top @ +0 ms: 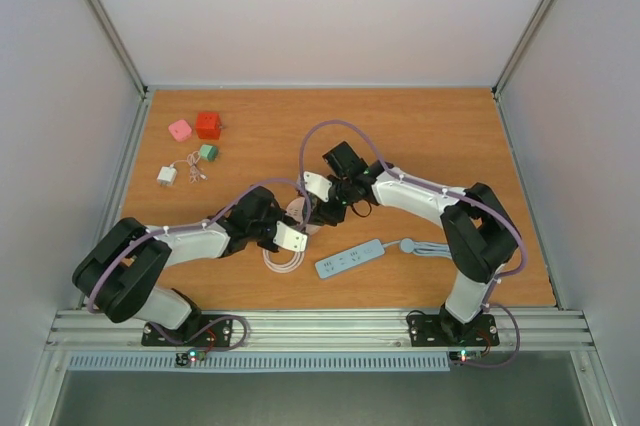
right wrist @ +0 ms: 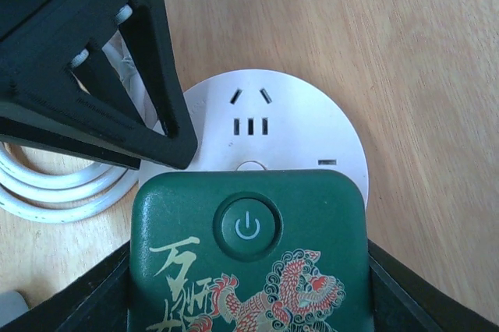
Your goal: Pull the plug off the socket
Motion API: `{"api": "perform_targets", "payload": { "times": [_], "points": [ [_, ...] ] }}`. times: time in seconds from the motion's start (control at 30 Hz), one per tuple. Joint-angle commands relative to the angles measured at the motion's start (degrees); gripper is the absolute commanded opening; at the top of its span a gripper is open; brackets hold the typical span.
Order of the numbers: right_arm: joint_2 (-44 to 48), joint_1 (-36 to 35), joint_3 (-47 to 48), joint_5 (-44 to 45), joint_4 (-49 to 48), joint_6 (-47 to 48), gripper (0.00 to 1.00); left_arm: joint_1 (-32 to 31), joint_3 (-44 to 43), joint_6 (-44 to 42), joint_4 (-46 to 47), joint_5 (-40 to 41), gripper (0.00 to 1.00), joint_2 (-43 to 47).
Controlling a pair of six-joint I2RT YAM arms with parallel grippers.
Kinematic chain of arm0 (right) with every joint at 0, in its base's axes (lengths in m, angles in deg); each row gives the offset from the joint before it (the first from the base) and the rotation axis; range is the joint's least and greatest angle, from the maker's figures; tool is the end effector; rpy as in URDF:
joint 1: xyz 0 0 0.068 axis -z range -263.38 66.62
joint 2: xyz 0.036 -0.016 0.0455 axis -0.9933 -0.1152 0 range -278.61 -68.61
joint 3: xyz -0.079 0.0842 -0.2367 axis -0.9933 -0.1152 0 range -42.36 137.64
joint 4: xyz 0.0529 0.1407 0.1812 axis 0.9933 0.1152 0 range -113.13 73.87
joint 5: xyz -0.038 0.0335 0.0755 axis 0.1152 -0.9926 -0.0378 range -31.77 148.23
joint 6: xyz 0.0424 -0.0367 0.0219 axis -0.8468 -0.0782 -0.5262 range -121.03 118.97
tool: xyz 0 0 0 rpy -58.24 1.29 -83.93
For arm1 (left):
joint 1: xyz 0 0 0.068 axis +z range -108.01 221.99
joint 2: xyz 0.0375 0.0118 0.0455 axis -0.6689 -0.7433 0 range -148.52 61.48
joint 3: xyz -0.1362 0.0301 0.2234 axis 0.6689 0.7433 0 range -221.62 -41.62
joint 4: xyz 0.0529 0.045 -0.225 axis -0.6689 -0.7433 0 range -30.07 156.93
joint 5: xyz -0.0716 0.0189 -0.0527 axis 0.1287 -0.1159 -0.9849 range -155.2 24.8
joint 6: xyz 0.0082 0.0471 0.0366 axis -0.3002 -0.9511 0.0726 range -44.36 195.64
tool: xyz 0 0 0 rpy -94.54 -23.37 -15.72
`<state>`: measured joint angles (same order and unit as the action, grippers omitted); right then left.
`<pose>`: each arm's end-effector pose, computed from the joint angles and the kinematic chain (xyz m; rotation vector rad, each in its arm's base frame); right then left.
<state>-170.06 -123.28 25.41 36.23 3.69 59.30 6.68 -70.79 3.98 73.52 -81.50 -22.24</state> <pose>0.2510 0.2316 0.1918 -2.0379 1.5334 0.3681 0.1929 -0.1518 0.1375 1.9748 1.3007 -0.0380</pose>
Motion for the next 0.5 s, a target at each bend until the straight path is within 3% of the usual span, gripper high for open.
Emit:
{"api": "perform_targets", "payload": {
  "times": [0.0,0.3,0.47],
  "points": [
    [4.5,-2.2,-1.9,-3.9,-3.0,2.4,0.02,0.3,1.1,-0.3,-8.4,3.5,0.28,-3.3],
    [7.1,-2.9,-4.4,-2.5,-6.8,2.8,0.02,0.3,0.8,-0.5,-9.0,3.3,0.28,-3.6],
    [2.6,-0.3,4.0,-10.5,1.6,-4.8,0.02,0.2,0.8,-0.9,-8.9,3.4,0.28,-3.7]
  ]
}}
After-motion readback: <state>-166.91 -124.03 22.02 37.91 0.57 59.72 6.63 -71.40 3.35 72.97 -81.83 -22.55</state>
